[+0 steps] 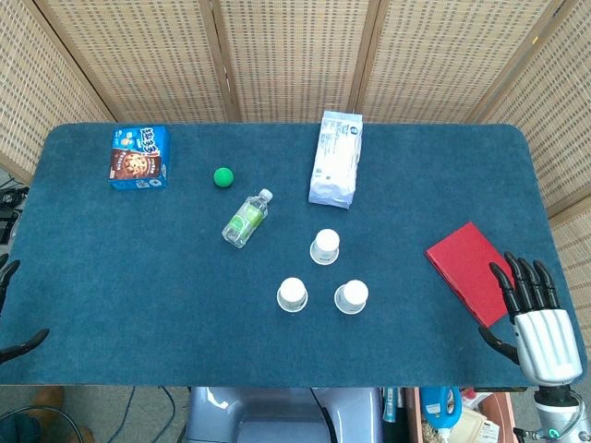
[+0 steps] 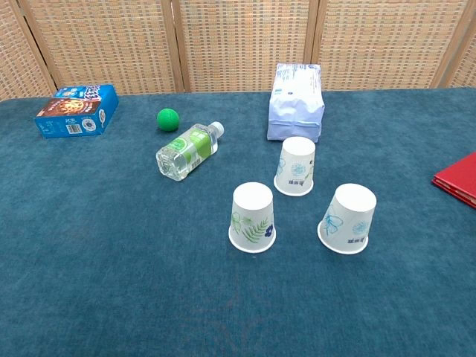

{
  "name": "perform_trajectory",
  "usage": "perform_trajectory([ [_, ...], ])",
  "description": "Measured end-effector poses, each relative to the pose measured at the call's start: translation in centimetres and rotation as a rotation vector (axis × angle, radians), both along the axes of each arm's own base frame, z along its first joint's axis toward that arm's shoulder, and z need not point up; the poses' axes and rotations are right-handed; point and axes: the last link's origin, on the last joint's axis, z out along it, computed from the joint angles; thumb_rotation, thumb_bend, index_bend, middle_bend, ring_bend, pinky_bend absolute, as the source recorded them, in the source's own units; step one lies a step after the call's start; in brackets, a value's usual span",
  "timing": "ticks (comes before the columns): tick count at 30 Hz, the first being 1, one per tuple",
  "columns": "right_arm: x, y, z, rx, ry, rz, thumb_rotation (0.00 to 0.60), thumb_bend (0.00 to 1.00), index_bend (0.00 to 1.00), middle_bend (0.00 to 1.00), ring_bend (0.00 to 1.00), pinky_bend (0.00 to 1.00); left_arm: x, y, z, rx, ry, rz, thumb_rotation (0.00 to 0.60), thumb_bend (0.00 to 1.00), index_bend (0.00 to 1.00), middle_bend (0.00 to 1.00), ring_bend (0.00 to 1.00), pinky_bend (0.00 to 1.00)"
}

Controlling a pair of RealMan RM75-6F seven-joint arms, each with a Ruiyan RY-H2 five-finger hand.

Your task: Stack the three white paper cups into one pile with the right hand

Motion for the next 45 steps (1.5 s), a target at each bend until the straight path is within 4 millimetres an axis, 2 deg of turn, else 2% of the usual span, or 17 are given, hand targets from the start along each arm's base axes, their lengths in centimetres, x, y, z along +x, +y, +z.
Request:
perform_trajectory([
  [6, 0.3, -0.8, -0.8, 0.061, -0.007, 0.009, 0.6, 0.0, 0.02, 0.0, 0.0, 0.0, 0.0, 0.1, -0.1, -0.006, -0.001, 0.009, 0.6, 0.12, 0.0, 0.0, 0.0, 0.0],
  [10, 0.9, -2.0, -1.9, 0.16, -0.029, 0.039, 0.6, 0.0, 0.06, 0.02, 0.0, 0.0, -0.1, 0.3, -0.1, -0.009, 0.0, 0.017, 0.6, 0.12, 0.0, 0.0, 0.0, 0.0],
  [15, 2.4, -4.6, -3.7, 0.357, -0.064, 0.07, 0.6, 0.0, 0.13, 0.13, 0.02, 0.11, -0.2, 0.8, -0.3, -0.008, 0.006, 0.033, 0.6, 0.12, 0.0, 0.0, 0.0, 0.0],
  [19, 3.8, -6.8, -5.1, 0.466, -0.037, 0.068, 0.6, 0.0, 0.15, 0.18, 0.07, 0.15, -0.3, 1.0, -0.4, -0.003, 0.015, 0.052, 0.6, 0.12, 0.0, 0.0, 0.0, 0.0],
  [23, 5.0, -8.7, -7.1, 0.55, -0.013, 0.032, 0.6, 0.08, 0.18, 0.2, 0.08, 0.17, -0.6, 1.5, -0.7, -0.015, 0.02, 0.084, 0.6, 0.12, 0.0, 0.0, 0.0, 0.0],
  [29, 7.0, -10.9, -10.8, 0.608, 0.007, -0.014, 0.6, 0.13, 0.2, 0.23, 0.11, 0.19, -0.6, 2.2, -0.9, -0.025, 0.022, 0.098, 0.6, 0.12, 0.0, 0.0, 0.0, 0.0],
  [33, 7.7, -11.8, -12.7, 0.629, 0.016, -0.033, 0.6, 0.15, 0.23, 0.29, 0.17, 0.21, -0.7, 2.4, -0.9, -0.026, 0.022, 0.101, 0.6, 0.12, 0.0, 0.0, 0.0, 0.0],
  [39, 7.8, -12.7, -14.5, 0.642, 0.013, -0.06, 0.6, 0.22, 0.27, 0.35, 0.23, 0.24, -1.0, 2.7, -0.8, -0.029, 0.024, 0.111, 0.6, 0.12, 0.0, 0.0, 0.0, 0.0],
  [45, 7.8, -13.2, -15.1, 0.639, -0.004, -0.075, 0.6, 0.31, 0.36, 0.43, 0.29, 0.25, -1.0, 2.8, -0.9, -0.032, 0.026, 0.111, 0.6, 0.12, 0.0, 0.0, 0.0, 0.0],
])
